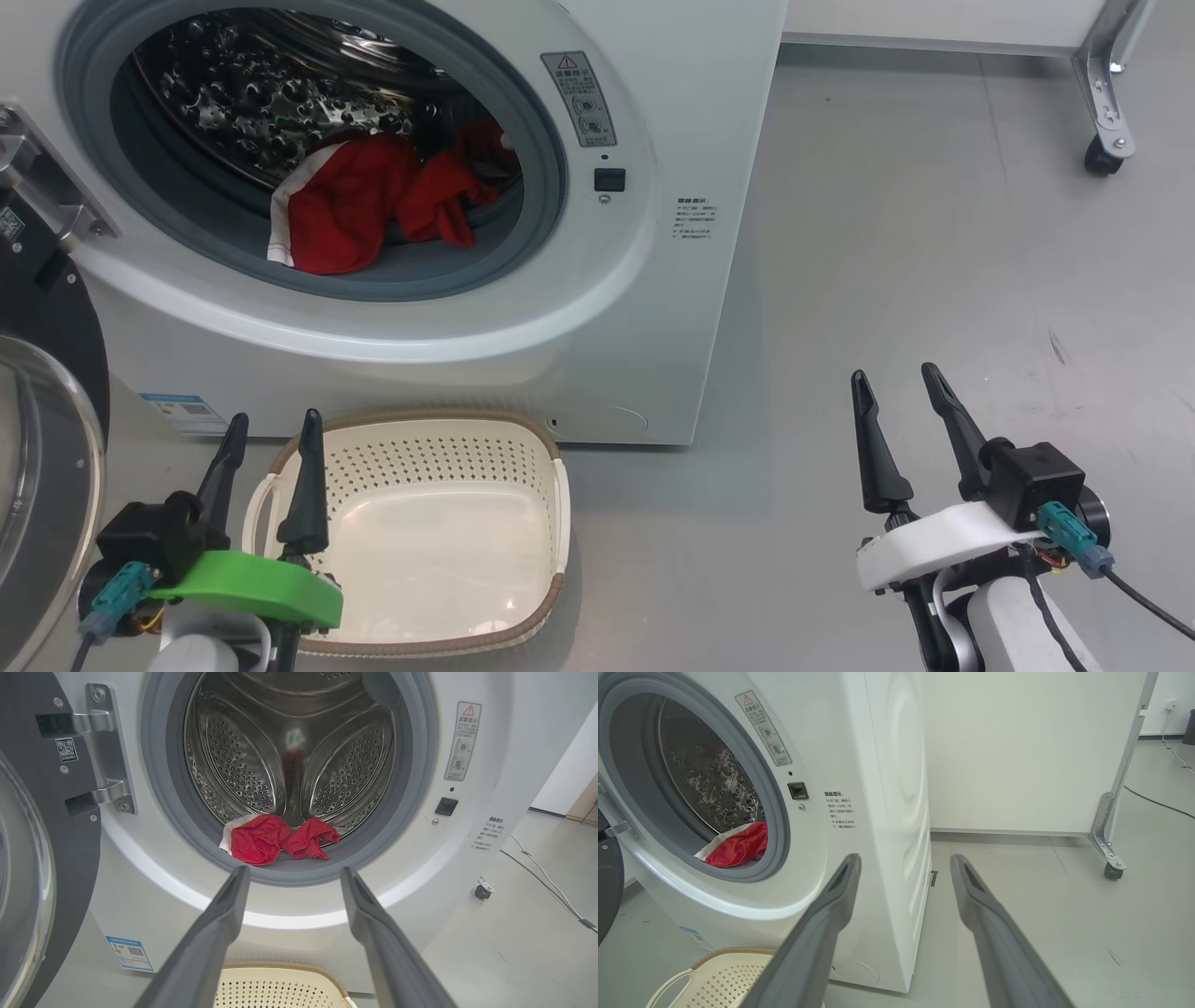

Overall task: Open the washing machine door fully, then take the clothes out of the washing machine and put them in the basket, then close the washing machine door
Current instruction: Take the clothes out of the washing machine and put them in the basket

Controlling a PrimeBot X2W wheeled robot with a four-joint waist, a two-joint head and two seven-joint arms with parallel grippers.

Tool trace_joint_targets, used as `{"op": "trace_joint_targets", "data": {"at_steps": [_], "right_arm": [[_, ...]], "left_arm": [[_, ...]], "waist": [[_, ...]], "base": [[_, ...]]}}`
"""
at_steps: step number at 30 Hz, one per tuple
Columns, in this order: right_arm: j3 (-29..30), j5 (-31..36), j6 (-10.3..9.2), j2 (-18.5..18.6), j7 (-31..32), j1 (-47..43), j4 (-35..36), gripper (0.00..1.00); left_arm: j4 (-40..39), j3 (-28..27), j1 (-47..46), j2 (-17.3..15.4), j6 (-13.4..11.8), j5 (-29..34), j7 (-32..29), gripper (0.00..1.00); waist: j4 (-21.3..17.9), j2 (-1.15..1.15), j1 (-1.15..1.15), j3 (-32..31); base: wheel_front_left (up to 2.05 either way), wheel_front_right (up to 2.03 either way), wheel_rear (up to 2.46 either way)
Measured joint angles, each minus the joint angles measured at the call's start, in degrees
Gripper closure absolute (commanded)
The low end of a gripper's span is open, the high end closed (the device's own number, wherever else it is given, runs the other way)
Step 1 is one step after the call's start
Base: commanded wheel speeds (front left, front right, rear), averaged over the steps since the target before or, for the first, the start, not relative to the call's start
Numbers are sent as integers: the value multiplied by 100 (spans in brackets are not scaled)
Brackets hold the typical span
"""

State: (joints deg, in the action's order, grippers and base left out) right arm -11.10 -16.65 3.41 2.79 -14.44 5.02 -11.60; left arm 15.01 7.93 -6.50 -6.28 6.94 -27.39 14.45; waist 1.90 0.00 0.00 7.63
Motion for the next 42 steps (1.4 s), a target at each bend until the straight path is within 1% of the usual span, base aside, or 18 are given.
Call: {"op": "trace_joint_targets", "data": {"at_steps": [42], "right_arm": [[-35,-1,-11,0,0,1,4,0]], "left_arm": [[18,-121,-3,18,0,230,0,0]], "waist": [[-42,0,0,109]], "base": [[0,0,0]]}}
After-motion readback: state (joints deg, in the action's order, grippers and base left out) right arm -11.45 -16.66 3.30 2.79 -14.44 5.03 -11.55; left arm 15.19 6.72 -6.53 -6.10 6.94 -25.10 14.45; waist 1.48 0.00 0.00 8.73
